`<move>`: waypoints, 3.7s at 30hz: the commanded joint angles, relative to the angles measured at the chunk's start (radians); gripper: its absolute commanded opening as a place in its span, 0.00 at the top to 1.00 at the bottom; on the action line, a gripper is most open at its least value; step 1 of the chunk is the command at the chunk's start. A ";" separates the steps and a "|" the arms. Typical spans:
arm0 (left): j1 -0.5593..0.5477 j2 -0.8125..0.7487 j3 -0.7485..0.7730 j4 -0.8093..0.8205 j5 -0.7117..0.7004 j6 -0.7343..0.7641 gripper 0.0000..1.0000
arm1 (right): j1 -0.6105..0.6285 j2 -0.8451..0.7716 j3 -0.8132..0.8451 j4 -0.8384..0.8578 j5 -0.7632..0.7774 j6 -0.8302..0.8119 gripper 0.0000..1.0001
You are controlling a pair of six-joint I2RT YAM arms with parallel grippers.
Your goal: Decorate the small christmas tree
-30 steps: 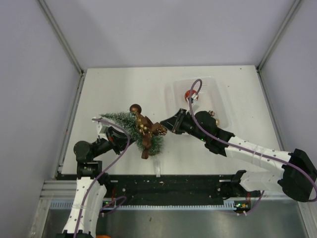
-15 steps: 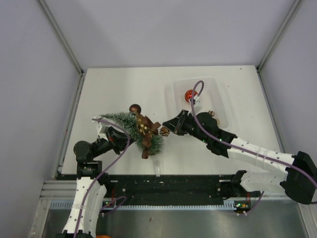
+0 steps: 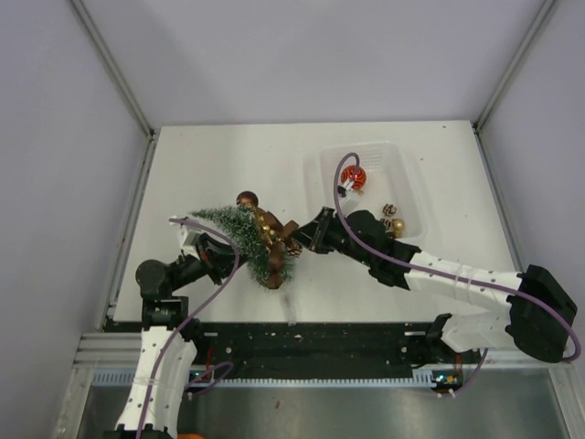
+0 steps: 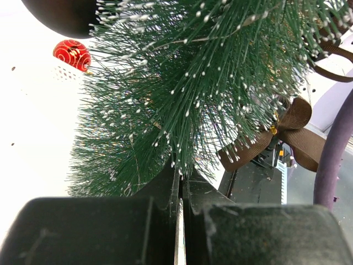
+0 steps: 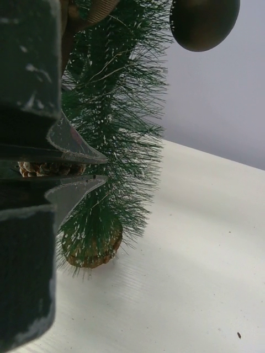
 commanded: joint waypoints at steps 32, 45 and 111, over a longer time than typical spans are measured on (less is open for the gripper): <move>0.004 -0.002 -0.004 0.059 -0.018 -0.008 1.00 | -0.293 0.041 0.202 -0.453 0.176 -0.128 0.51; 0.002 0.002 -0.004 0.059 -0.017 -0.008 1.00 | -0.480 0.343 0.370 -0.646 0.078 -0.344 0.42; 0.004 -0.008 -0.004 0.059 -0.029 -0.019 1.00 | -0.141 -0.028 0.118 -0.063 -0.298 -0.079 0.90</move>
